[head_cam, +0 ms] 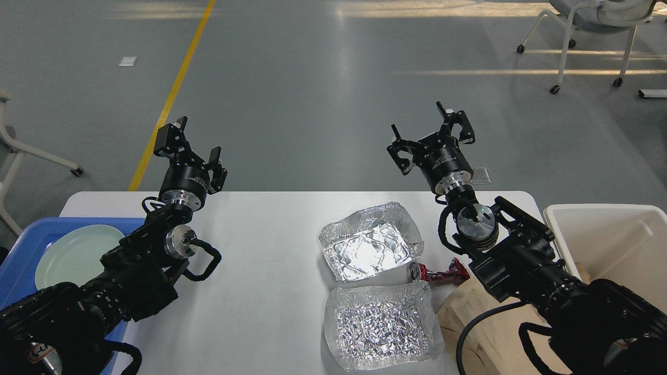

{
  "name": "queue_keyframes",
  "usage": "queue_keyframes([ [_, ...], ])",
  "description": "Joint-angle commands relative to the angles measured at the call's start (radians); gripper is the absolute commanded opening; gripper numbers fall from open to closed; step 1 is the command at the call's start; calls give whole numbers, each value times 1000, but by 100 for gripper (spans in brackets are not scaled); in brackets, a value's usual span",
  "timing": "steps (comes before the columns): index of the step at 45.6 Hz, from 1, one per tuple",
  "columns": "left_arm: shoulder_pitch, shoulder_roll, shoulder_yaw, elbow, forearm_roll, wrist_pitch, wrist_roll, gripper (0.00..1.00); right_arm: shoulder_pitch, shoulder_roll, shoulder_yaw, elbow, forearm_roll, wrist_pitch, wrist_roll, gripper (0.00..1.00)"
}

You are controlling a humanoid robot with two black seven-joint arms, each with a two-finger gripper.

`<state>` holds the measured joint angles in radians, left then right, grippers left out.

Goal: Tidy desktop
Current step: 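Raise the right arm up and away from the foil trays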

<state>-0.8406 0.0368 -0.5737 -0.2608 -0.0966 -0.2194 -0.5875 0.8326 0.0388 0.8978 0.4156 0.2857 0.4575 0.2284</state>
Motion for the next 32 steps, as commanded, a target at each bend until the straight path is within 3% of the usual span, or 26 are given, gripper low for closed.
queue_keyframes([
  [1,0,0,0,0,0,0,0,100,31,-8,-3,-9,0,-3,0,100],
  [7,0,0,0,0,0,0,0,100,54,-45,-23,-8,-6,3,-3,100],
  [21,0,0,0,0,0,0,0,100,118,-142,-358,15,-16,7,-3,100],
  [32,0,0,0,0,0,0,0,100,324,-223,-966,41,-63,0,0,100],
])
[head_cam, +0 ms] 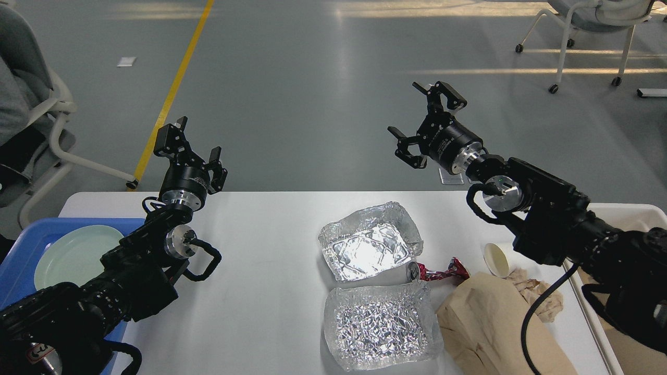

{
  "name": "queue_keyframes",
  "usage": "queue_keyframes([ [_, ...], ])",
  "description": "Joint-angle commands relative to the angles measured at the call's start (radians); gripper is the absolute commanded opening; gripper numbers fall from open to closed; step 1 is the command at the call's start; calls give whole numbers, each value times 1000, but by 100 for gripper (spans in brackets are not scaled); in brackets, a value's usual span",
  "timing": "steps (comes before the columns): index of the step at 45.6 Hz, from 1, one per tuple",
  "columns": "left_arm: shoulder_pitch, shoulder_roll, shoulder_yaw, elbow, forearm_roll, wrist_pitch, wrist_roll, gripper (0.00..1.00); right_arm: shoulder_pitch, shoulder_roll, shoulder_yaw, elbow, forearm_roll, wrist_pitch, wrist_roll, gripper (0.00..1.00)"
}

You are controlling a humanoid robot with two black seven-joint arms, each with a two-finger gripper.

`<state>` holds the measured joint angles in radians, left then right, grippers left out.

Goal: Tidy desktop
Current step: 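Raise the right arm up and away from the foil trays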

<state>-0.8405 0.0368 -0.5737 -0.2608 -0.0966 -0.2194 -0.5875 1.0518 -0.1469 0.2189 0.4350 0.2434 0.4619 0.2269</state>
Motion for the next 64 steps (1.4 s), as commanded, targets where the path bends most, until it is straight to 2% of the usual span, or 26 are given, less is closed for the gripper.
queue_keyframes([
  [1,0,0,0,0,0,0,0,100,129,-45,-340,30,-27,-6,2,100],
  [10,0,0,0,0,0,0,0,100,365,-108,-703,139,-139,1,2,100],
  [21,0,0,0,0,0,0,0,100,634,-149,-969,344,-335,21,2,100],
  [29,0,0,0,0,0,0,0,100,802,-163,-980,421,-345,131,2,100],
  [35,0,0,-2,0,0,0,0,100,907,-155,-995,427,-346,214,-14,100],
  [44,0,0,-2,0,0,0,0,100,1039,-152,-1006,430,-346,305,-12,100],
  [54,0,0,-2,0,0,0,0,100,1215,-160,-1007,433,-349,498,-12,100],
  [64,0,0,-2,0,0,0,0,100,1416,-186,-1009,522,-351,498,-8,100],
])
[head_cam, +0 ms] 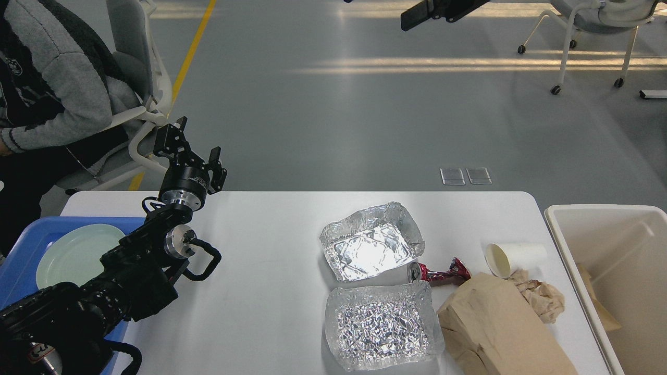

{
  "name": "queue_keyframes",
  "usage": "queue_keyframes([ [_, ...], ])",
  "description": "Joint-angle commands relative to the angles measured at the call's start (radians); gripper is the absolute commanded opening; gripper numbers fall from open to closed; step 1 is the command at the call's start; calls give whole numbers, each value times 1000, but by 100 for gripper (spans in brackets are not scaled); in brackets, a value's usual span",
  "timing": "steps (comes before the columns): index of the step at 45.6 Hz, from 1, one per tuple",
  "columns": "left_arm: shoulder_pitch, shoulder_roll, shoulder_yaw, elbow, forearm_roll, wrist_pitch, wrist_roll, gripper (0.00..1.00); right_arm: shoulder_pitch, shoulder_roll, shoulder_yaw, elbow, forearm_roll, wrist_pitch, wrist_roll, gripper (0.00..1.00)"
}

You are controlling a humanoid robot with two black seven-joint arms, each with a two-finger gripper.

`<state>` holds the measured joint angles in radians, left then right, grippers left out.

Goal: Tidy desktop
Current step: 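Raise the right arm up and away from the foil trays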

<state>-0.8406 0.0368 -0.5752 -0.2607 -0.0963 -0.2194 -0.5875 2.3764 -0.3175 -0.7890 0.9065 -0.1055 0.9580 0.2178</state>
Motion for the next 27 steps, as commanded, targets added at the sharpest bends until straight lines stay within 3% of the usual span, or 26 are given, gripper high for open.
queue_keyframes([
  [1,0,0,0,0,1,0,0,100,109,-18,-1,66,-2,2,2,100],
  [15,0,0,0,0,0,0,0,100,233,-32,-12,216,-20,2,-1,100],
  [27,0,0,0,0,0,0,0,100,87,9,-41,222,-117,2,-8,100],
])
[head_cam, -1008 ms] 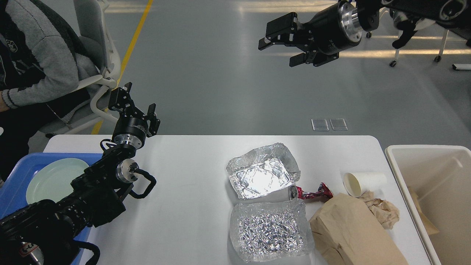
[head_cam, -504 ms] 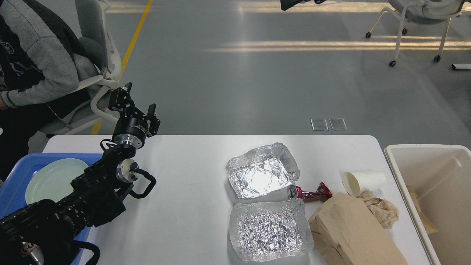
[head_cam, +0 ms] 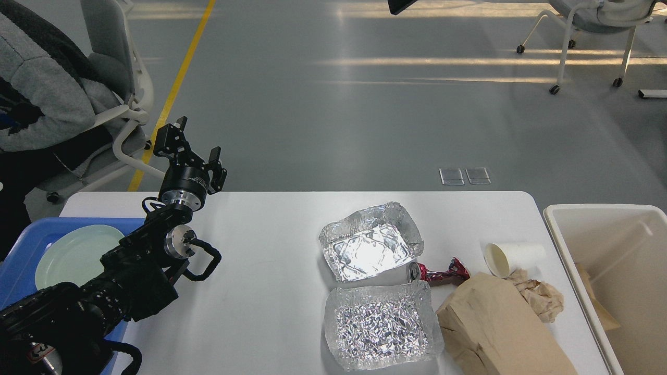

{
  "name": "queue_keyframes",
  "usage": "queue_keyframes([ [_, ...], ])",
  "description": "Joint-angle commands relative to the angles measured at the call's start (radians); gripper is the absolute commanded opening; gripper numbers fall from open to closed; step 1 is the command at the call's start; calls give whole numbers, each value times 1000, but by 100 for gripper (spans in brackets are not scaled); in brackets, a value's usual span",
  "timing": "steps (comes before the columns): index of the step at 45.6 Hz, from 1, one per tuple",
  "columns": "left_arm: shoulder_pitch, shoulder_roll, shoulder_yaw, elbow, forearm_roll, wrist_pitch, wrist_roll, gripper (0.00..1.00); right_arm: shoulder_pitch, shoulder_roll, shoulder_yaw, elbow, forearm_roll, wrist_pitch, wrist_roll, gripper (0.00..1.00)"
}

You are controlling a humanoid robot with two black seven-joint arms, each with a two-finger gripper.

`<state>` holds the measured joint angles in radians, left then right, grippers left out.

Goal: Tidy desktop
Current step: 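Raise the right arm up and away from the foil trays, then lower the right gripper down onto the brown paper bag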

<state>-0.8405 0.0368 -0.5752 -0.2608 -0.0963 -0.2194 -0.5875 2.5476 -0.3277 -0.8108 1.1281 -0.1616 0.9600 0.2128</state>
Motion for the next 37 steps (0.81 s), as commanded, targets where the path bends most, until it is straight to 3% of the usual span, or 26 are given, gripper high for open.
queue_keyframes([
  [1,0,0,0,0,0,0,0,100,-105,25,-27,1,-78,0,-3,100],
  [21,1,0,0,0,0,0,0,100,-510,26,-97,38,-305,0,-1,100],
  [37,0,0,0,0,0,0,0,100,-759,1,-85,18,-392,-104,-1,100],
])
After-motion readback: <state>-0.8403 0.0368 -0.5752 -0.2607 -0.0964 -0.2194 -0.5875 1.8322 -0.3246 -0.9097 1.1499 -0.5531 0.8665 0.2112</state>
